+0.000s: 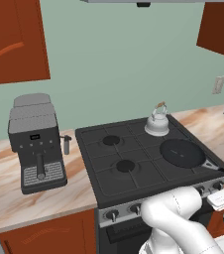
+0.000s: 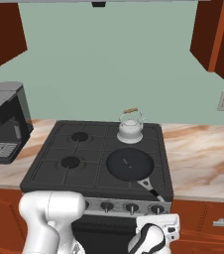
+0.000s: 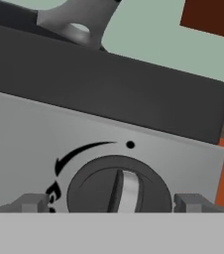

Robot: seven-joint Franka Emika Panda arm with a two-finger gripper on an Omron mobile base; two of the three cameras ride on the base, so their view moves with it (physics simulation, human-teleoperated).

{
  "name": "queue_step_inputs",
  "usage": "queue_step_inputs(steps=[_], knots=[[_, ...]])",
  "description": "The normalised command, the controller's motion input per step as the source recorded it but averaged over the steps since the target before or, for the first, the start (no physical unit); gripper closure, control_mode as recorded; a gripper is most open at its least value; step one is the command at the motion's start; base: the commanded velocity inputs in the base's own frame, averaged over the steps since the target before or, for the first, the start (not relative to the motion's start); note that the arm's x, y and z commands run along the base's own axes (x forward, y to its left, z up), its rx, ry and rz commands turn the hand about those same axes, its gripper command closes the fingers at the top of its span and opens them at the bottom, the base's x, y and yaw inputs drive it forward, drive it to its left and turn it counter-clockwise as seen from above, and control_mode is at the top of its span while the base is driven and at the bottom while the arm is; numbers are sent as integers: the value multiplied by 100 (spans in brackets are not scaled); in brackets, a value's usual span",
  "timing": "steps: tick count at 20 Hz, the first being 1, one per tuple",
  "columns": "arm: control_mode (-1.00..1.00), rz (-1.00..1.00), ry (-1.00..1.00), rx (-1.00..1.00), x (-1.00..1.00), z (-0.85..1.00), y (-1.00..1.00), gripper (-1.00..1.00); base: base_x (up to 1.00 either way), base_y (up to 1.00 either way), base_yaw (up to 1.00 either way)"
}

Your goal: Pick the pan from the cabinet and place it on the stove. Then turn on the stove burner for the pan.

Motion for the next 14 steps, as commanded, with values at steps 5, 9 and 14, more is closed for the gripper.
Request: queue_step_inputs(steps=[5,9,14], knots=[[-100,0,0,0,1,-6,0,100,0,0,0],[-100,0,0,0,6,-2,0,100,0,0,0],[-100,0,0,0,3,-1,0,100,0,0,0]])
